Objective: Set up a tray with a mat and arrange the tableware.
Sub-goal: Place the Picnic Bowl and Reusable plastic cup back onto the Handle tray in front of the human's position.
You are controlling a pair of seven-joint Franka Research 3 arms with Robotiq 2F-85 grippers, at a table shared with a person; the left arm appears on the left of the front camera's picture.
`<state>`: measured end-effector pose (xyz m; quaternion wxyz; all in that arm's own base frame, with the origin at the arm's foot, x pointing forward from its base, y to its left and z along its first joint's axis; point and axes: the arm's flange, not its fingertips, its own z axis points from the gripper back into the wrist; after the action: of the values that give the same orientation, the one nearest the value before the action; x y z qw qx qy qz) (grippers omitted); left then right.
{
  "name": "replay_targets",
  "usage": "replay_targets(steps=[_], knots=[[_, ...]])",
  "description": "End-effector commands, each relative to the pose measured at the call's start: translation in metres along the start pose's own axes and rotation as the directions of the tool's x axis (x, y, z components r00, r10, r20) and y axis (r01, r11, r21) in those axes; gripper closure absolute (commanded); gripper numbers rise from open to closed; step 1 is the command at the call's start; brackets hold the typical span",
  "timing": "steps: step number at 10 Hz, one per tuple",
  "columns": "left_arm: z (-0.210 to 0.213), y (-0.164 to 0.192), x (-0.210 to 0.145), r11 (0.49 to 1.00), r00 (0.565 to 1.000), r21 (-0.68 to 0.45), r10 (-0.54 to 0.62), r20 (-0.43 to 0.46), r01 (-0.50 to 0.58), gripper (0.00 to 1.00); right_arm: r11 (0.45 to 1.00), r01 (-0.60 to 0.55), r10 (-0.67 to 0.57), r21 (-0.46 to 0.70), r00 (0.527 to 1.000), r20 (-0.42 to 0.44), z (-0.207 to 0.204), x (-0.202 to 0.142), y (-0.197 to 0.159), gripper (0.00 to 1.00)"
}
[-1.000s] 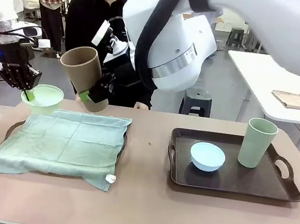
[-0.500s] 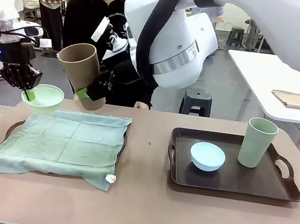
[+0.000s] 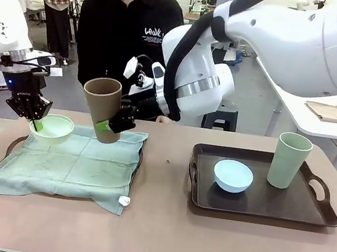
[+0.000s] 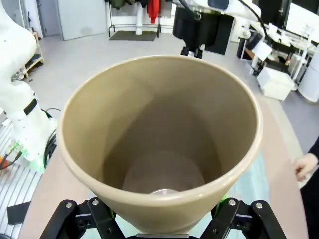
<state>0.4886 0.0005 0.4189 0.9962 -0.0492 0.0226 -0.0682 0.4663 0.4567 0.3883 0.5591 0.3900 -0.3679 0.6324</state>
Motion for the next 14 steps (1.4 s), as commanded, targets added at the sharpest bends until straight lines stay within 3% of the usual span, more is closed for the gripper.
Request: replay_targets(steps=[1,4,5,6,9,14], knots=[[-0.019,0.01,0.002,0.999,1.0,-0.032,-0.003,0.017,0.004,0.96,1.0,-0.002,0.002,0.015,0.999,-0.043,-0.005,-0.014,-0.005,0.17],[-0.04,0.008,0.009,0.998,0.998,-0.042,-0.039,0.041,0.04,0.96,0.998,0.034,-0.029,0.054,0.996,-0.088,-0.015,-0.041,-0.013,0.17],[-0.043,0.005,0.01,0.997,0.997,-0.042,-0.064,0.033,0.065,0.96,0.998,0.064,-0.062,0.006,0.99,-0.124,-0.016,-0.05,-0.016,0.17],[-0.035,0.008,0.009,1.0,1.0,-0.017,-0.009,0.01,0.01,0.96,0.999,0.016,-0.013,0.037,0.997,-0.077,-0.012,-0.043,-0.007,0.17],[-0.04,0.006,0.011,0.999,1.0,-0.018,-0.027,0.012,0.027,0.96,0.999,0.028,-0.024,0.036,0.995,-0.094,-0.015,-0.05,-0.009,0.17],[-0.073,0.017,0.028,0.996,1.0,-0.08,-0.028,0.006,0.028,0.96,0.982,-0.117,0.103,0.147,0.99,0.096,-0.045,-0.093,-0.043,0.17]])
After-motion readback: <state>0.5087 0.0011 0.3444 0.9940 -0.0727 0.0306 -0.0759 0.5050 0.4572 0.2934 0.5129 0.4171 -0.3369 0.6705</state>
